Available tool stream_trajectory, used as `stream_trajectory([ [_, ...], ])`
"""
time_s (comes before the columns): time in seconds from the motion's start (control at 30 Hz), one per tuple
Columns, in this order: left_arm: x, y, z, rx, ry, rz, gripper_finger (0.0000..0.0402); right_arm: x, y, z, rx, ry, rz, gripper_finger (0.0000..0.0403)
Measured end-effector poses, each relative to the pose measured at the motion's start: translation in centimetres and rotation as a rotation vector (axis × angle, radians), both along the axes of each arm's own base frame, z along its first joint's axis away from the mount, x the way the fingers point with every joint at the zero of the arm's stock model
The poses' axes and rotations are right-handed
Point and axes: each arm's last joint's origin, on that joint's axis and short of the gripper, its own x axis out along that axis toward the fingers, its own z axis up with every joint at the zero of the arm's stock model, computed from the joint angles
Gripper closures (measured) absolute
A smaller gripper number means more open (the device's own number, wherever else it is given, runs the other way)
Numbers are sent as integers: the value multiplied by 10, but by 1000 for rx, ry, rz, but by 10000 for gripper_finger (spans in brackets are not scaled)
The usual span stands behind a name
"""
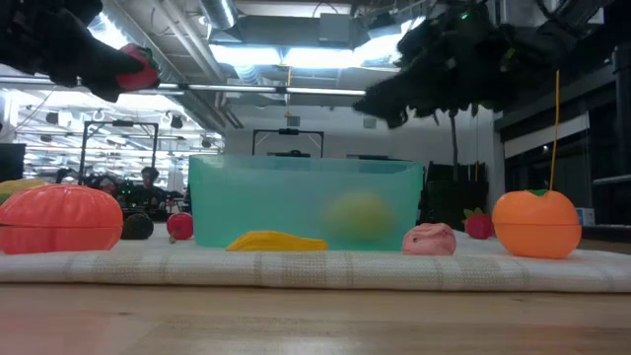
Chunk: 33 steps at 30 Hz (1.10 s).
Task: Pick and placing Produce into tupperware
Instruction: Put the bottom strawberry into the blue bin
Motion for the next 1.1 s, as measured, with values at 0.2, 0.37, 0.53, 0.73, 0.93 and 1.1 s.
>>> stream_trajectory([
  [0.2,1,3,0,8,5,11,218,-43,8,8,-49,-81,-80,176],
  [0.37,3,7,-1,5,10,27,218,-74,14,5,-61,-148,-112,176],
  [0.53,9,9,-5,12,54,35,218,-93,19,0,-64,-185,-130,176],
  [0.73,21,12,-6,30,65,7,218,-104,18,-2,-80,-261,-261,176],
  [0.93,33,16,-6,32,57,31,218,-104,17,-1,-27,-260,-270,176],
  [1.1,43,21,-11,19,79,20,218,-104,17,-1,-30,-257,-270,176],
])
